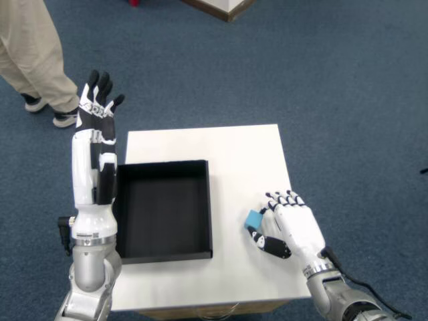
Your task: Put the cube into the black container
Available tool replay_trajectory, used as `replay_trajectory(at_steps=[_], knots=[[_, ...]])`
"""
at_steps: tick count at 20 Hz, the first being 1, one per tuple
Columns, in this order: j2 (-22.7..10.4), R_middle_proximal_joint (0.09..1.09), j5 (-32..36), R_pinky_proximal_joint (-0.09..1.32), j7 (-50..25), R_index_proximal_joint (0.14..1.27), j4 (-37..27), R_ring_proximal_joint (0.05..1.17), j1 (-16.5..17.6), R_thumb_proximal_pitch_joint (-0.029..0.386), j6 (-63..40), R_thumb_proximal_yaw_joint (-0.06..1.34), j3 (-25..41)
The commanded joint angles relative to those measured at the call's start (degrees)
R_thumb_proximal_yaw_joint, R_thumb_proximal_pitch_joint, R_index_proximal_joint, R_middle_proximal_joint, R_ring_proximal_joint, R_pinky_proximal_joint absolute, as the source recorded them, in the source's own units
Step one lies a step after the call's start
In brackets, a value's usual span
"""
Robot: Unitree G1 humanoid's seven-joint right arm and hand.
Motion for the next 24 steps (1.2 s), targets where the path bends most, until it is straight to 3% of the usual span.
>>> replay_trajectory(at_steps=[1, 24], knots=[[-1.14, 0.28, 0.38, 0.14, -3.58, 0.95, -2.18, 0.24, -1.73, 0.152, -2.43, 0.93, -0.82], [-0.76, 0.28, -3.05, 0.13, -16.81, 0.93, -4.71, 0.24, -3.29, 0.147, -10.91, 0.92, 1.16]])
